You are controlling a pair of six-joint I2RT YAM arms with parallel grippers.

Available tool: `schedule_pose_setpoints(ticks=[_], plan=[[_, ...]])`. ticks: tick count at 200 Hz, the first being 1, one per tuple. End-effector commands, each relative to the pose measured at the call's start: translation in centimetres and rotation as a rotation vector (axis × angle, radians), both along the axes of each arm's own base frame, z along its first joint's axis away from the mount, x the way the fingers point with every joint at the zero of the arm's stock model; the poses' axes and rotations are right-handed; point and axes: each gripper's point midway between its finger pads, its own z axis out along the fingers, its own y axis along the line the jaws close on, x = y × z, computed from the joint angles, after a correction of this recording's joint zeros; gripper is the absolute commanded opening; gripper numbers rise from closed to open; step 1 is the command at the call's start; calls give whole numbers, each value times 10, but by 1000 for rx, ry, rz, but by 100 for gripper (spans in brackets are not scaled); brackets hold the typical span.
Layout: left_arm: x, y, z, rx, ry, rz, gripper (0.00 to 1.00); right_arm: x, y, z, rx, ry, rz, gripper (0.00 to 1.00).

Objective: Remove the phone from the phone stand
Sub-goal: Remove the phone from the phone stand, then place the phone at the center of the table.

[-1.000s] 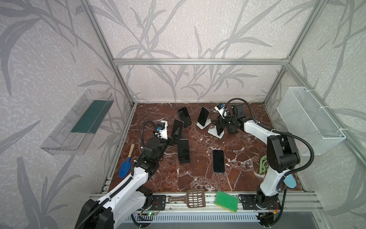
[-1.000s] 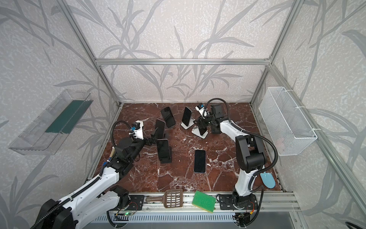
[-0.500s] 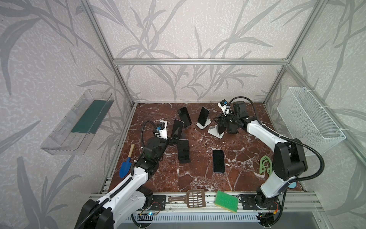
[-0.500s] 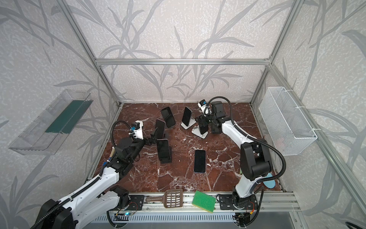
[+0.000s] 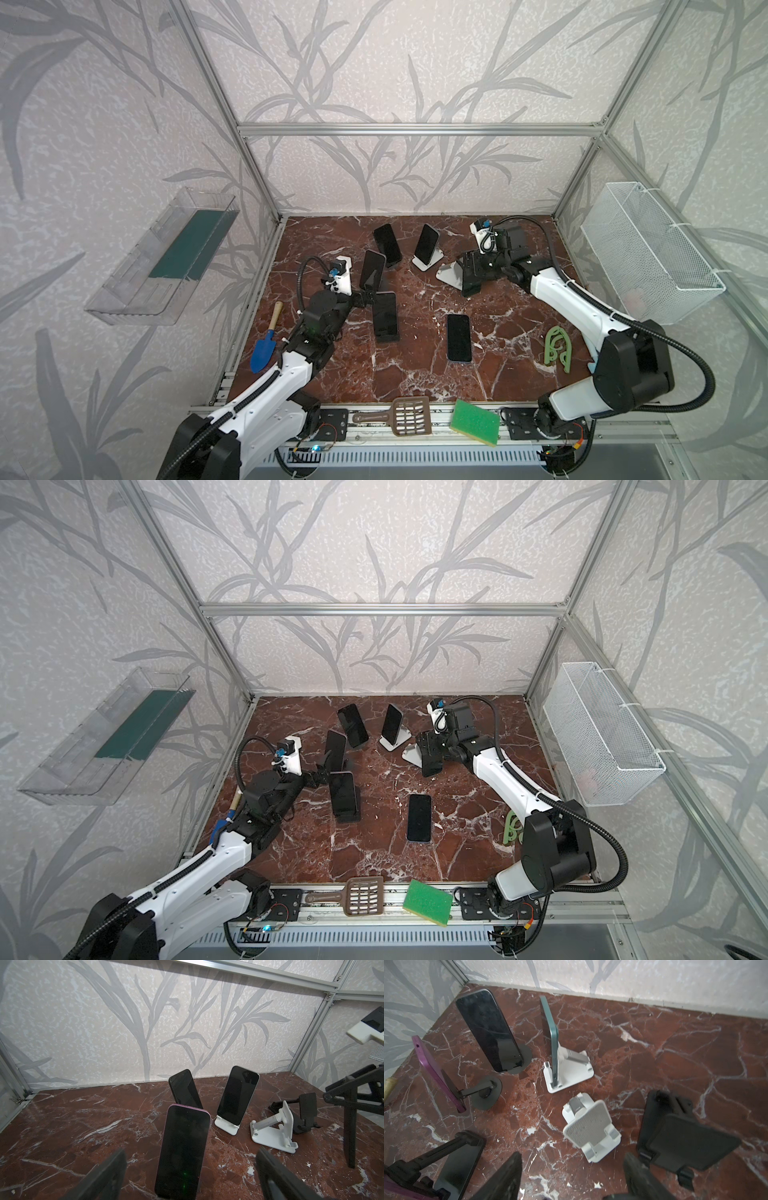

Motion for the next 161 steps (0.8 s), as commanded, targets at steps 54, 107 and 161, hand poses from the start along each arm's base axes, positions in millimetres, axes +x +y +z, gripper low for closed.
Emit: schedule_pose_setpoints(ticks=[54, 107, 161], plan=[[1, 2, 4, 3, -40, 15, 97, -52, -33, -35, -28, 133, -194, 57], [2, 2, 6, 4, -44, 15, 97, -80, -46, -72, -52, 231, -246, 57], [3, 1, 4, -8, -38, 17, 97, -93, -44, -101, -89, 292, -246, 57]])
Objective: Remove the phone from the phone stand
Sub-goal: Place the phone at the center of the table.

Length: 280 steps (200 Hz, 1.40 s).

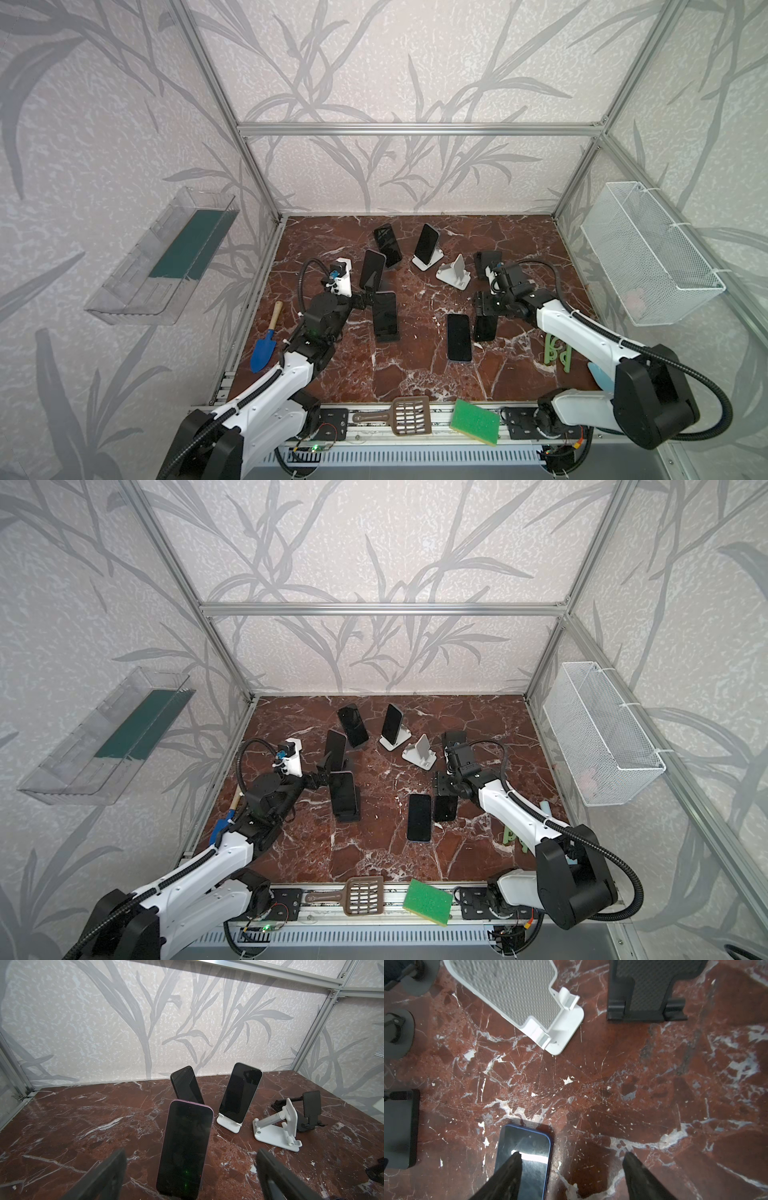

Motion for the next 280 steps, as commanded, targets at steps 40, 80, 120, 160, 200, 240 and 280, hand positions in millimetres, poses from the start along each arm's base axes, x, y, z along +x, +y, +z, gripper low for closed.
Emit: schedule_pose_setpoints(ticks=[40, 80, 120, 160, 200, 240, 280], plan=[[3, 0, 8, -16, -26, 8, 97, -5, 5, -19, -29, 25, -5, 57], [4, -1, 4, -16, -18, 7, 97, -17, 2, -39, -47, 85, -34, 58], [5, -1, 2, -15, -13, 10, 97, -24, 0, -50, -69, 124, -57, 58], [4, 0, 5, -17, -21, 11, 98, -32, -3, -62, -119, 158, -98, 59], [2, 0, 4, -21, -19, 11, 98, -35, -7, -69, -142, 141, -134, 62], [2, 0, 4, -22, -21, 11, 98, -36, -11, -74, -166, 139, -158, 64], [1, 1, 4, -25, -21, 14, 97, -34, -10, -76, -172, 143, -164, 65]])
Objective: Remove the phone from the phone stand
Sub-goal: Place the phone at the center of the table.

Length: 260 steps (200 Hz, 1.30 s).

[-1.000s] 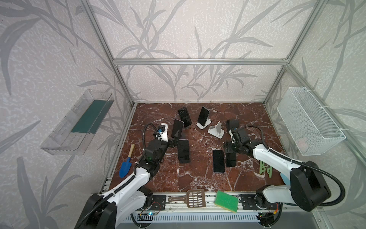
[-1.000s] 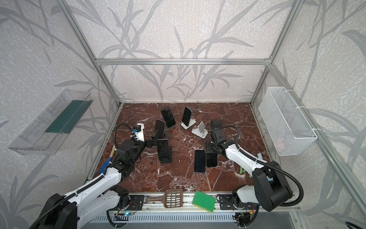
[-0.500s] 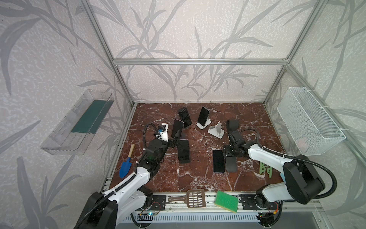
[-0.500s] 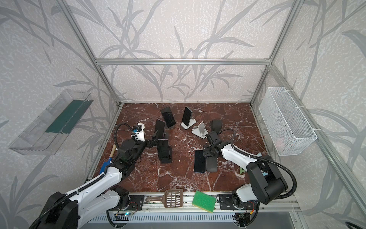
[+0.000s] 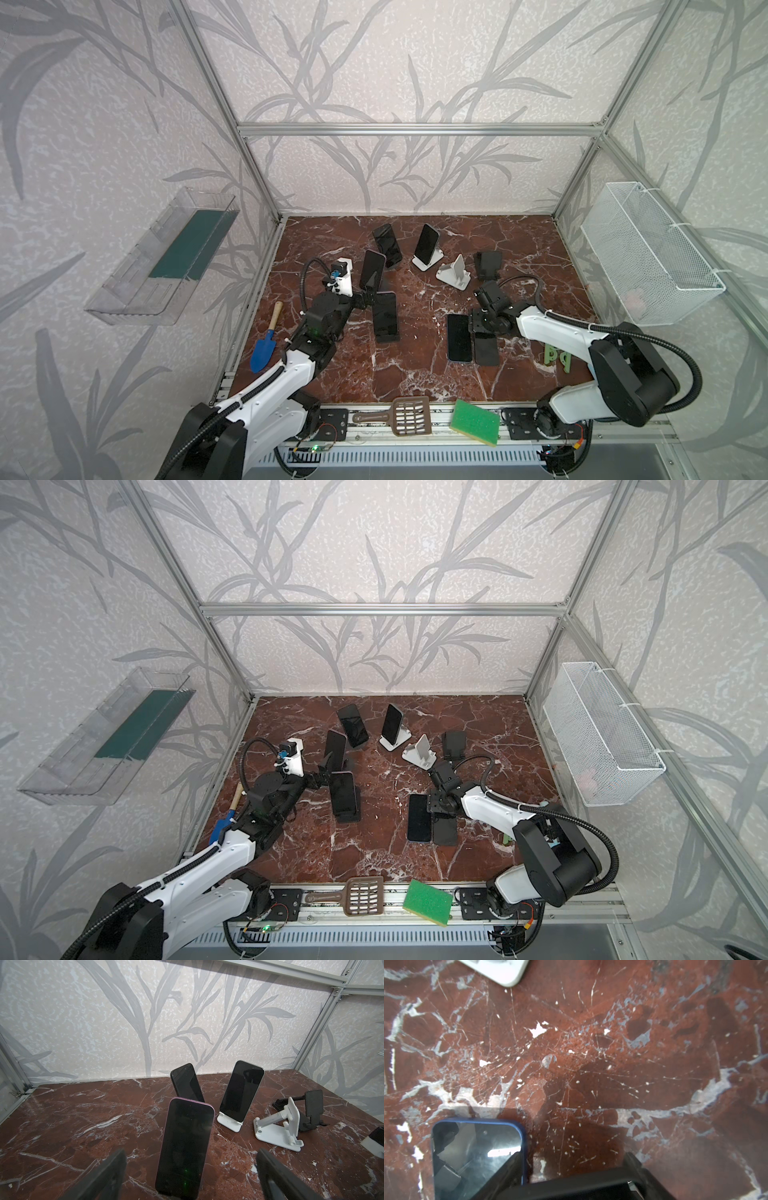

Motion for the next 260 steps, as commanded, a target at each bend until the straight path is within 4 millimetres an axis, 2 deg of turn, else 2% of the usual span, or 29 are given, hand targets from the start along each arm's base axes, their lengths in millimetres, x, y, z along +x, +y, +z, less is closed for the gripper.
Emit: schedule_pose_setpoints(ticks=[1, 82, 106, 147, 181, 229, 260], plan=[[-2, 2, 9, -18, -33, 11, 98, -7, -9, -13, -50, 38, -24, 64], [0, 1, 8, -18, -31, 8, 98, -1, -13, 2, -81, 10, -16, 64], [0, 0, 8, -19, -31, 5, 97, 0, -20, 9, -122, -10, -11, 65], [0, -1, 11, -25, -39, 0, 98, 9, -20, 18, -116, -43, 0, 65], [-1, 1, 12, -20, -41, 7, 98, 9, -21, 13, -117, -32, 5, 65], [0, 0, 11, -21, -42, 4, 98, 18, -7, 6, -84, -27, 45, 65], [-1, 2, 11, -24, -43, 9, 98, 22, -7, 2, -83, -44, 34, 65]])
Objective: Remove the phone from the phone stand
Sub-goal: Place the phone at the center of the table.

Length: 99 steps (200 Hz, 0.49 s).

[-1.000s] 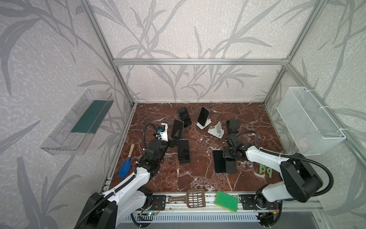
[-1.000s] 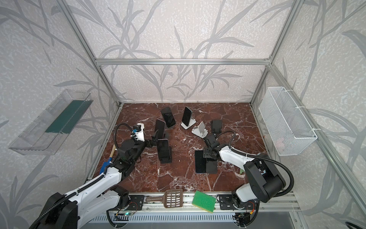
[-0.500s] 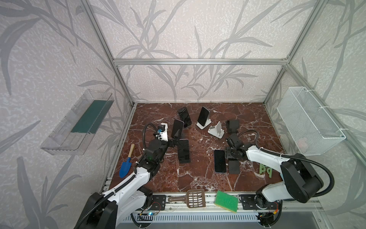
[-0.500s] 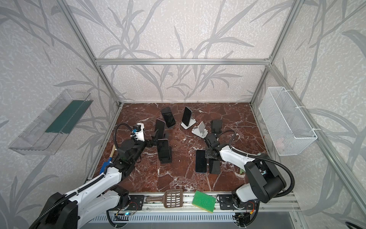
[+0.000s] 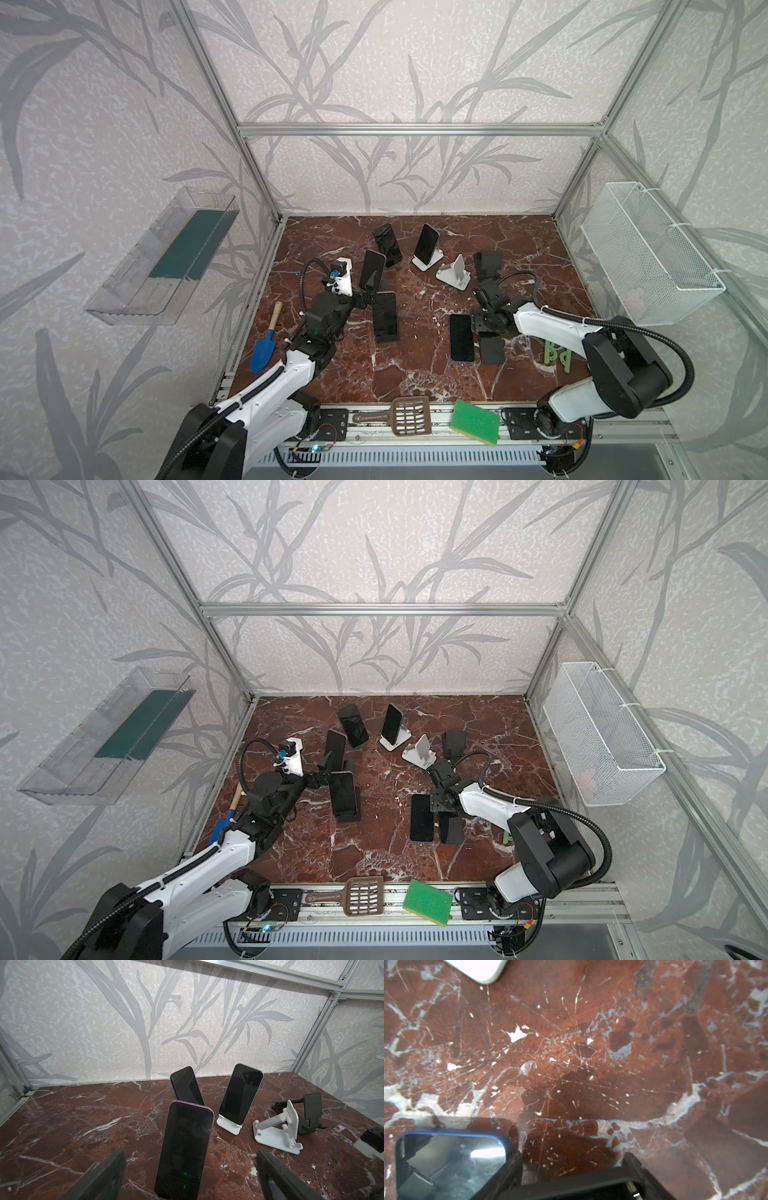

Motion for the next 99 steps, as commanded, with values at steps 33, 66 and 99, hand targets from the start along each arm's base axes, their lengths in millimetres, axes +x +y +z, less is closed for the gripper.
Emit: schedule_pose_setpoints(ticks=[33, 66, 99], plan=[[-3, 3, 7, -9, -32, 13, 98, 13, 3, -1, 19, -52, -41, 66], [-2, 2, 5, -12, -28, 11, 98, 8, 2, -10, 16, -27, -64, 67], [-2, 2, 4, -13, -26, 11, 98, 5, -1, -12, -5, -15, -60, 69]])
